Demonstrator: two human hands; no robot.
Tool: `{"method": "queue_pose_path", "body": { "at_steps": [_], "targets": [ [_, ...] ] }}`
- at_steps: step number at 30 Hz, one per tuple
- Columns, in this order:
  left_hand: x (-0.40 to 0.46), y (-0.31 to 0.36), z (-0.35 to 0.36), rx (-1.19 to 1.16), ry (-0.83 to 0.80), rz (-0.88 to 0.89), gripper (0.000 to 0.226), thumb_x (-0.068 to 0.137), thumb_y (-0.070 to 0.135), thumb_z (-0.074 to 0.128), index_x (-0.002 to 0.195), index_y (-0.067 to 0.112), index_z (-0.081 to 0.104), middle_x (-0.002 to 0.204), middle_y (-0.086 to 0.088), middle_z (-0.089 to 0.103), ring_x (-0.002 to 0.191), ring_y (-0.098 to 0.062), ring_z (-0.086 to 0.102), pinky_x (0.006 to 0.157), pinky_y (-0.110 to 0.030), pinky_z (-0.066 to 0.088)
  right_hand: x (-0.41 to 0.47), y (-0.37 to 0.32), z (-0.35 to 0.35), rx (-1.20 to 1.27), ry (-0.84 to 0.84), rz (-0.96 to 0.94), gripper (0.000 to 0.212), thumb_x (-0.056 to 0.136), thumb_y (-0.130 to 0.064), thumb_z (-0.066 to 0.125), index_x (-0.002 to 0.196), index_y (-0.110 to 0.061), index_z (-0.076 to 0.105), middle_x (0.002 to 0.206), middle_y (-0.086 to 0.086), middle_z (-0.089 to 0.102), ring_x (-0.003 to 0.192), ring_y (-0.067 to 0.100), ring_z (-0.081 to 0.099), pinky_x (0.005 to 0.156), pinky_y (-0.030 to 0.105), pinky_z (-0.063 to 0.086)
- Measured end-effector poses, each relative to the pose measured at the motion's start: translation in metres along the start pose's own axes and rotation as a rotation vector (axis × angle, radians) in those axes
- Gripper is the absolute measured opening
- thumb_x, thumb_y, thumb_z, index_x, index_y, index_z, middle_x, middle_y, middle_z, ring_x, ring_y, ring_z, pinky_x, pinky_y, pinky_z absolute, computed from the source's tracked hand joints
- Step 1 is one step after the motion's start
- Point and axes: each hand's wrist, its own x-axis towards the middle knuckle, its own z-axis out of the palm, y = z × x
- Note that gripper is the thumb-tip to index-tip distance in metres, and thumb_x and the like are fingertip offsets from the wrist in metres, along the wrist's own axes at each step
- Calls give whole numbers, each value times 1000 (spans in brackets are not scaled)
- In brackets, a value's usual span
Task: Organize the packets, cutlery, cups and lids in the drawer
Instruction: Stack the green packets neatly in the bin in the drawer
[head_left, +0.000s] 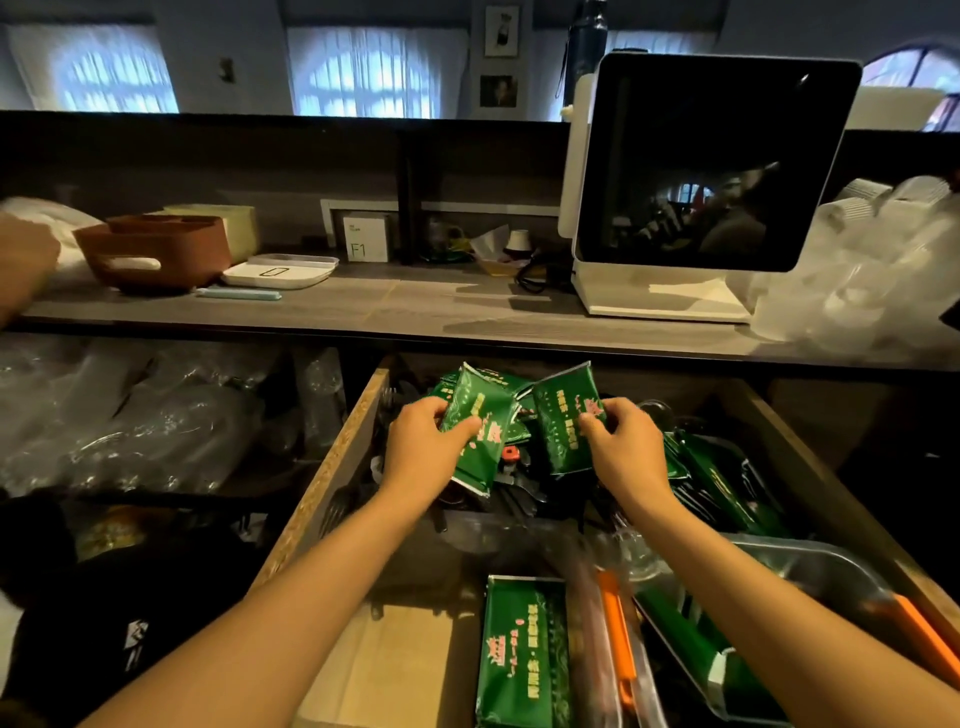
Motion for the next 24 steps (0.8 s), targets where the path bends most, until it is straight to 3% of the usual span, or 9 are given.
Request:
{"method": "queue_pose_path", "body": {
  "at_steps": [2, 4, 6, 10, 14, 18, 19, 21, 24],
  "targets": [
    [3, 1, -3, -98, -3, -40, 41, 92, 41, 65, 112, 5, 65, 107, -12, 70, 99, -29, 66, 84, -47, 55, 0, -6, -4, 144, 35, -10, 11, 97, -20, 56, 107, -15, 60, 95, -1, 66, 88, 17, 64, 76, 35, 51],
    [7, 2, -4, -238, -50, -128, 82, 80, 64, 55, 142, 10, 47, 139, -9, 58, 127, -27, 55, 105, -51, 47, -2, -15, -6, 345, 16, -11, 14, 98, -17, 54, 112, -16, 58, 103, 0, 65, 98, 17, 63, 85, 35, 51],
    [7, 4, 0, -386, -77, -187, 99, 70, 71, 49, 152, 16, 34, 152, -6, 47, 139, -26, 45, 114, -53, 38, -8, -26, -7, 590, -70, 13, 20, 99, -14, 52, 118, -13, 57, 111, 5, 67, 104, 20, 64, 91, 37, 51],
    [-13, 22, 12, -729, -178, -277, 75, 94, 43, 57, 156, 15, 27, 157, -6, 40, 145, -22, 38, 119, -52, 30, -28, -40, 7, 622, -203, -9, 21, 101, -16, 48, 115, -15, 63, 108, 2, 71, 102, 18, 66, 91, 38, 53],
    [-33, 29, 18, -1013, -332, -373, 52, 97, 48, 51, 139, 17, 57, 140, -5, 61, 136, -24, 51, 117, -54, 32, -42, -42, 24, 462, -166, -28, 18, 100, -20, 49, 98, -14, 66, 95, 6, 70, 91, 24, 65, 84, 44, 51],
    [-40, 31, 20, -1001, -326, -420, 80, 67, 69, 76, 133, 25, 63, 138, -1, 63, 134, -19, 52, 117, -50, 35, -55, -47, 29, 435, -220, -72, 20, 102, -19, 47, 99, -26, 65, 94, -9, 69, 84, 0, 63, 69, 14, 46],
    [-41, 33, 17, -985, -316, -435, 75, 68, 67, 76, 129, 25, 65, 135, -2, 64, 130, -20, 55, 114, -49, 39, -57, -47, 30, 428, -238, -90, 19, 102, -19, 48, 102, -26, 66, 96, -11, 69, 85, -3, 62, 71, 13, 45],
    [-40, 35, 9, -998, -347, -454, 36, 88, 49, 65, 110, 24, 77, 119, -5, 73, 117, -23, 64, 107, -47, 46, -59, -48, 31, 427, -247, -127, 20, 99, -19, 52, 111, -26, 67, 101, -13, 70, 93, -4, 63, 79, 17, 48],
    [-38, 38, -3, -1014, -419, -508, 27, 95, 37, 59, 98, 23, 81, 113, -10, 74, 115, -29, 65, 108, -49, 46, -55, -51, 26, 478, -247, -143, 29, 93, -15, 63, 120, -25, 65, 102, -19, 68, 93, -13, 62, 81, 9, 47]
  ]
}}
